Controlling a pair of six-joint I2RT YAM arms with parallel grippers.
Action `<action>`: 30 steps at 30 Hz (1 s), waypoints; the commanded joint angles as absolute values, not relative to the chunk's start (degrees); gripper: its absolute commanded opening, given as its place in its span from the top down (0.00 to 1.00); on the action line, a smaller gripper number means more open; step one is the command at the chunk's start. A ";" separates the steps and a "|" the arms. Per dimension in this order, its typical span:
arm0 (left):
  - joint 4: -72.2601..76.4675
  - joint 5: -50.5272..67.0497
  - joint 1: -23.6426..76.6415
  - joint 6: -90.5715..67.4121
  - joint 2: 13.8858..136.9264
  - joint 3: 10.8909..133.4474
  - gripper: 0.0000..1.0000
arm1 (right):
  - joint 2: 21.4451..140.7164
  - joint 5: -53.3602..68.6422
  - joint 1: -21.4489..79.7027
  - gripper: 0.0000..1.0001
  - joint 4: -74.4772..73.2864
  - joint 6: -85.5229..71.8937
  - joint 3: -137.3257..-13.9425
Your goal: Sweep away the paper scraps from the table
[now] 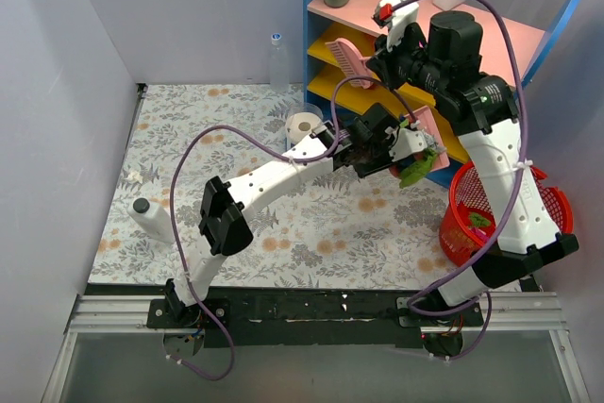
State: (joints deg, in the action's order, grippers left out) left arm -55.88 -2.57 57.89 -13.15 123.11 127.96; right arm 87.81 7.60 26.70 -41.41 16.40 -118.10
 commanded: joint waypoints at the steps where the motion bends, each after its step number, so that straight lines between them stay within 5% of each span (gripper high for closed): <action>1: -54.50 -4.83 59.76 -12.74 123.57 132.88 1.00 | 83.33 8.88 27.25 0.99 -39.02 15.03 -116.46; 30: -36.85 -19.51 68.82 -1.15 128.50 139.75 1.00 | 80.86 8.88 26.89 0.99 -39.29 15.12 -114.61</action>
State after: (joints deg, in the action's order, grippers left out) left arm -44.10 -15.22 67.18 -4.91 129.29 137.53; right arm 82.00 8.27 26.76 -40.53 15.49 -114.48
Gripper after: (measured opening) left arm 0.295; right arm 0.134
